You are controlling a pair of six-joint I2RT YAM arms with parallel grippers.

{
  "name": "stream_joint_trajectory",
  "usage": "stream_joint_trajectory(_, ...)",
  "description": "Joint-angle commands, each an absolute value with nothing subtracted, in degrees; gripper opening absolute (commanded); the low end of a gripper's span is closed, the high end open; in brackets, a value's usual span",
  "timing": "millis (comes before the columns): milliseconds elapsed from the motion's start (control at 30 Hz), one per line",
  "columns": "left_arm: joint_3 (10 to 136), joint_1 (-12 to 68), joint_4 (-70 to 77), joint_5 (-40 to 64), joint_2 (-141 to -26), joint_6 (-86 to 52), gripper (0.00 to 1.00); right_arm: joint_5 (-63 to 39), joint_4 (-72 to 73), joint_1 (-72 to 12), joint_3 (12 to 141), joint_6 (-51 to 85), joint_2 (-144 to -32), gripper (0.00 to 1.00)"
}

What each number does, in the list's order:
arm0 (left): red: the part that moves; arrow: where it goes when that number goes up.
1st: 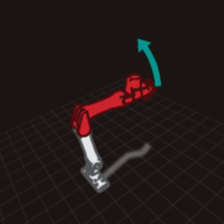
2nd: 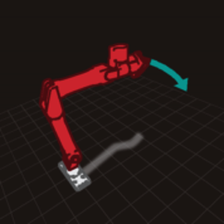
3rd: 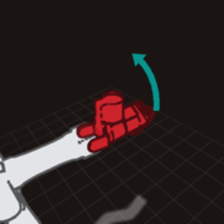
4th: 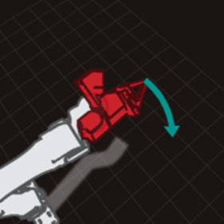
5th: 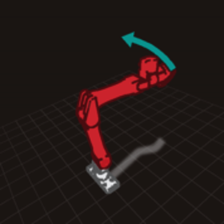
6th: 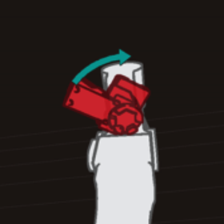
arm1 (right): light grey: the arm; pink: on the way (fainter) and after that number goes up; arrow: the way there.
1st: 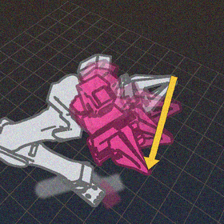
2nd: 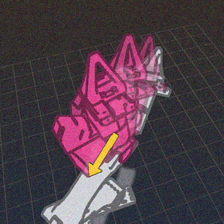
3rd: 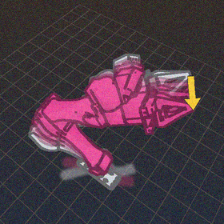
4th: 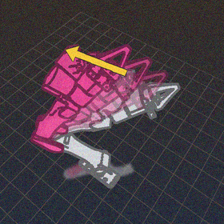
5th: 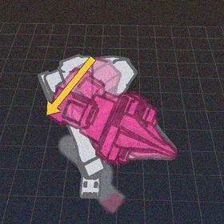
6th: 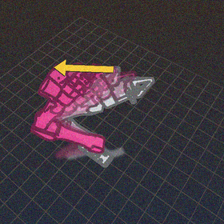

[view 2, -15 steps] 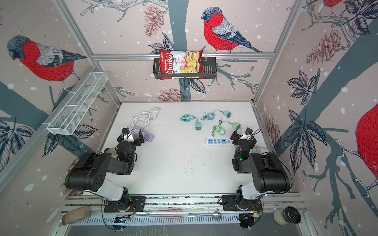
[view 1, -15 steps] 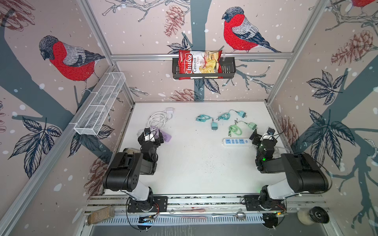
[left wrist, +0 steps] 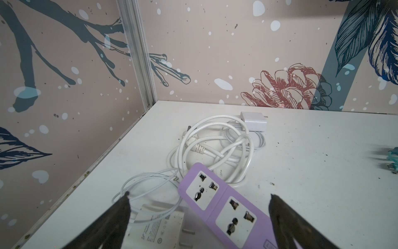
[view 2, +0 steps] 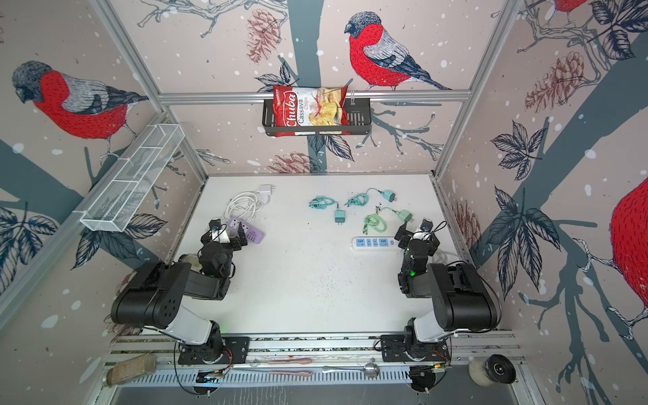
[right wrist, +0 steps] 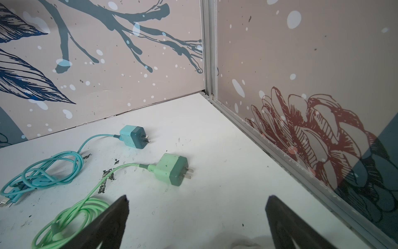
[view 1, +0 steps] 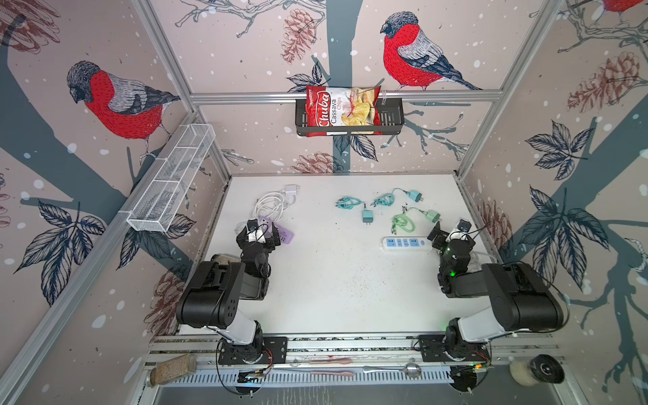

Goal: Insert plugs into power strip
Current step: Pick up the socket from the middle-left of the table.

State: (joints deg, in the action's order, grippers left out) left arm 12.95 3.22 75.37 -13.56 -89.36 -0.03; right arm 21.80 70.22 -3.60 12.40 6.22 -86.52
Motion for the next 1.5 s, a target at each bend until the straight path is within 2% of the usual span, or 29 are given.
stream_joint_trajectory(0,13.2,3.3,75.4,-13.5,-89.4,-0.4,0.99,21.8,71.3,-3.6,12.4,6.5,-86.3,1.00)
stream_joint_trajectory(533,13.1,3.4,75.7,-13.6,-89.3,-0.1,0.99,22.1,71.6,-4.0,12.4,5.9,-85.9,1.00)
stream_joint_trajectory(667,13.5,5.6,73.2,-18.0,-86.2,1.5,0.99,23.3,68.0,-5.7,13.4,3.6,-82.5,1.00)
stream_joint_trajectory(767,18.4,6.7,61.5,-20.6,-83.1,1.9,0.99,23.1,55.8,-7.8,18.2,1.6,-78.0,1.00)
stream_joint_trajectory(1000,29.0,8.4,40.9,-23.6,-82.8,-0.1,0.99,27.0,43.2,-15.1,25.3,-0.6,-74.9,1.00)
stream_joint_trajectory(1267,44.7,8.4,9.9,-26.7,-82.4,-12.6,0.98,27.2,23.8,-21.4,36.6,6.1,-72.4,1.00)
stream_joint_trajectory(1467,58.3,7.8,-10.1,-24.6,-89.3,-22.3,0.99,24.3,15.0,-25.3,41.2,9.7,-73.3,1.00)
